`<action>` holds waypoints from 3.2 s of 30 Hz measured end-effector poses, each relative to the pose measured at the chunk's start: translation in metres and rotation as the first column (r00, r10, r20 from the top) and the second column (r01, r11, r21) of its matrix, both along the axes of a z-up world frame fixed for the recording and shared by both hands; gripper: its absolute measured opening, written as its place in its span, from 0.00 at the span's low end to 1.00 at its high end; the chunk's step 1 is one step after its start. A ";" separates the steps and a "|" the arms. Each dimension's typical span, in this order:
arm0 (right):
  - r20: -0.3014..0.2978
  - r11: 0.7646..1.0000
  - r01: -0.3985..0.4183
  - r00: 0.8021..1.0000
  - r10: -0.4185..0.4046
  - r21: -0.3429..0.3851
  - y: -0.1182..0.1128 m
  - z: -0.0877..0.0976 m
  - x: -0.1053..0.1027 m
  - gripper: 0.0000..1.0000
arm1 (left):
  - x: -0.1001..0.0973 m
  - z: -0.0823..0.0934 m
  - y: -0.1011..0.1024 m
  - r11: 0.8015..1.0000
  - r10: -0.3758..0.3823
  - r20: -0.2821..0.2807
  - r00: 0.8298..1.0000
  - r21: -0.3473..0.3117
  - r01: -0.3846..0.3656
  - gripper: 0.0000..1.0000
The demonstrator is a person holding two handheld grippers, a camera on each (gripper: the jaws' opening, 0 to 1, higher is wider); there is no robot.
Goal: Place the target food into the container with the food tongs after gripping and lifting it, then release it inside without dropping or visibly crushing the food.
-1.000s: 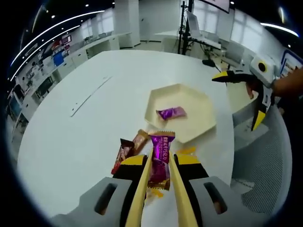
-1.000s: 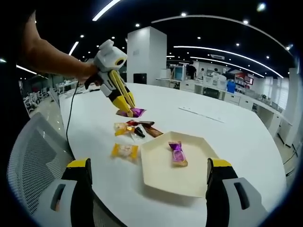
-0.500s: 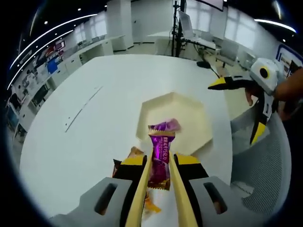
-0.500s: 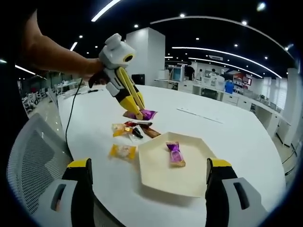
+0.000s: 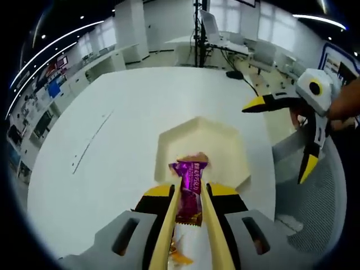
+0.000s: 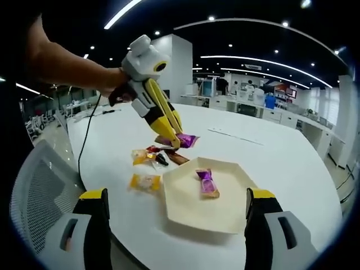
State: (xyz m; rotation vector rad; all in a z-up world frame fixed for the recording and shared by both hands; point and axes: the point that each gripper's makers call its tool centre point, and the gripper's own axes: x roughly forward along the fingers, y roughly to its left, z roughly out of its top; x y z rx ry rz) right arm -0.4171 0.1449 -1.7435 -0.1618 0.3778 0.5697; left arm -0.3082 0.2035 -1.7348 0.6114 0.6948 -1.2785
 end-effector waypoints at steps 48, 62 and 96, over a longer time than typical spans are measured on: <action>-0.010 1.000 0.022 1.000 -0.022 -0.003 -0.002 -0.001 0.001 0.99 | 0.000 0.031 -0.081 0.996 -0.088 0.005 0.996 -0.028 0.088 0.22; -0.015 1.000 0.024 1.000 -0.024 -0.006 -0.003 -0.002 0.001 0.99 | 0.004 0.035 -0.081 0.996 -0.074 0.009 0.997 -0.056 0.074 0.23; -0.021 1.000 0.016 1.000 -0.016 -0.015 -0.001 -0.004 0.000 0.99 | 0.002 0.021 -0.036 0.997 -0.048 0.003 0.999 -0.065 0.048 0.24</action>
